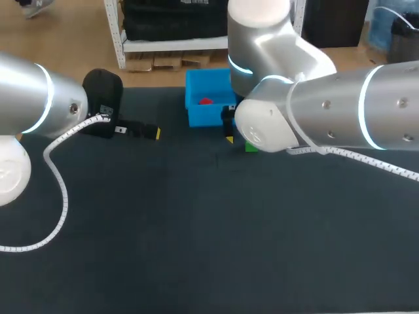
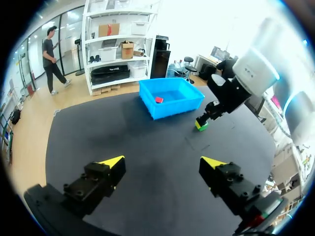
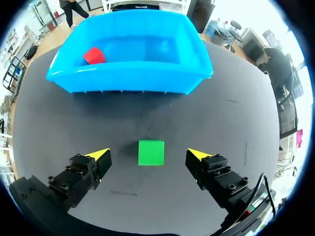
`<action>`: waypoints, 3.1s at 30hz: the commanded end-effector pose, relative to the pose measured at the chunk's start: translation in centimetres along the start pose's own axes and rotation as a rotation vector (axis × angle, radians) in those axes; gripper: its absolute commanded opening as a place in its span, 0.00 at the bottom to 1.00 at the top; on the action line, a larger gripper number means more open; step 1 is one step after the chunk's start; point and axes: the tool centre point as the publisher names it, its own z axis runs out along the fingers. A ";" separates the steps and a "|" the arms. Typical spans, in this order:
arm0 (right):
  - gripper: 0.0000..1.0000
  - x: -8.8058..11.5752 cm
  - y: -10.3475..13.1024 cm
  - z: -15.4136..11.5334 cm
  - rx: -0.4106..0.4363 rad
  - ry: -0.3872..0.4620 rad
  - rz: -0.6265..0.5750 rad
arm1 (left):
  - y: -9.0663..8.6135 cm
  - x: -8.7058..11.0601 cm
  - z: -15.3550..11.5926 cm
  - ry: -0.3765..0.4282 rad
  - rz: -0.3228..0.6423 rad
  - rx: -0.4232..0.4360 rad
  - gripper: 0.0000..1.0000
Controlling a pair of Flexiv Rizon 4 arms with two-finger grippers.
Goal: Use the left arm to pick the red cube and place it into the blue plastic box first, then use the right arm to grasp the green cube and put it into the same blue plastic box after the first action is fully finished.
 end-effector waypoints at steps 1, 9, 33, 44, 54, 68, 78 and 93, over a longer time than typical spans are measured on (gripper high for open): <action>1.00 -1.0 0.4 1.0 0.002 0.019 -0.002 | 0.2 0.0 0.0 -0.002 0.002 0.011 1.00; 1.00 -1.2 0.3 1.9 0.002 0.031 0.001 | 0.2 0.0 0.0 -0.002 0.002 0.011 1.00; 0.00 -0.4 -1.6 3.6 -0.013 0.048 0.046 | 0.2 0.0 0.0 -0.002 0.002 0.011 1.00; 0.00 -0.2 -1.8 0.3 -0.020 -0.008 0.052 | 0.2 0.0 0.0 -0.002 0.002 0.011 1.00; 0.00 -1.5 -1.9 -8.1 -0.034 -0.149 0.043 | 0.2 0.0 0.0 -0.002 0.002 0.011 1.00; 0.00 -1.4 -1.6 -11.5 -0.069 -0.258 0.033 | 0.2 0.0 0.0 -0.002 0.002 0.011 1.00; 0.00 -2.6 -0.8 -11.8 -0.094 -0.297 0.011 | 0.2 0.0 0.0 -0.002 0.002 0.011 1.00; 0.00 -9.9 3.3 -9.6 -0.089 -0.309 -0.009 | 0.2 0.0 0.0 -0.002 0.002 0.011 1.00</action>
